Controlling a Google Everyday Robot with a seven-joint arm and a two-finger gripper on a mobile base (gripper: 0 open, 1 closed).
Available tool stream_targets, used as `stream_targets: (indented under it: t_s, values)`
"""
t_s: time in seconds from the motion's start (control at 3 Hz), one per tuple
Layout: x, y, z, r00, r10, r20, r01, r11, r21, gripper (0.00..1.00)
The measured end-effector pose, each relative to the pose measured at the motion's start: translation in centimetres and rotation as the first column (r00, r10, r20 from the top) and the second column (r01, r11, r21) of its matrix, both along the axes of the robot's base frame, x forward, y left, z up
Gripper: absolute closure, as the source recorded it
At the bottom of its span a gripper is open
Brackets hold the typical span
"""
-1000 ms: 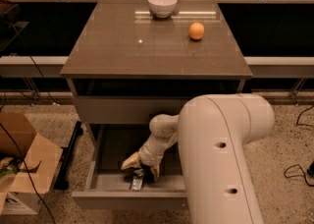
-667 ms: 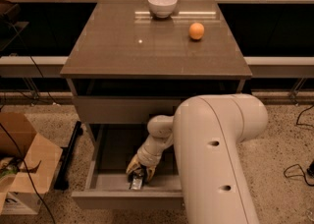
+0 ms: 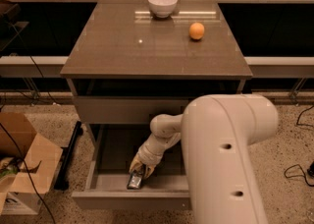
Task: Pick redbull can from middle drawer and place on counter
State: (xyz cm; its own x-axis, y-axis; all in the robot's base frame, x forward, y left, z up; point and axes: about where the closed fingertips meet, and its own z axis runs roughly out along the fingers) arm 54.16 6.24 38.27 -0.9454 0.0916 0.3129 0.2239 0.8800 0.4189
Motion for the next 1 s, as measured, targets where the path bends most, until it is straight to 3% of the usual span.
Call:
stream_targets:
  t_s: [0.33,0.67,1.0]
  values:
    - [0.8,-1.9,4.0,0.9946,-0.024,0.101,0.018,0.998,0.059,1.00]
    - [0.5,-5.0,10.3,0.9586,0.004,0.285,-0.038,0.993,0.115,1.00]
    - [-1.8,-9.8,20.7,0.8410,0.073,0.536,-0.163,0.979,0.122,1.00]
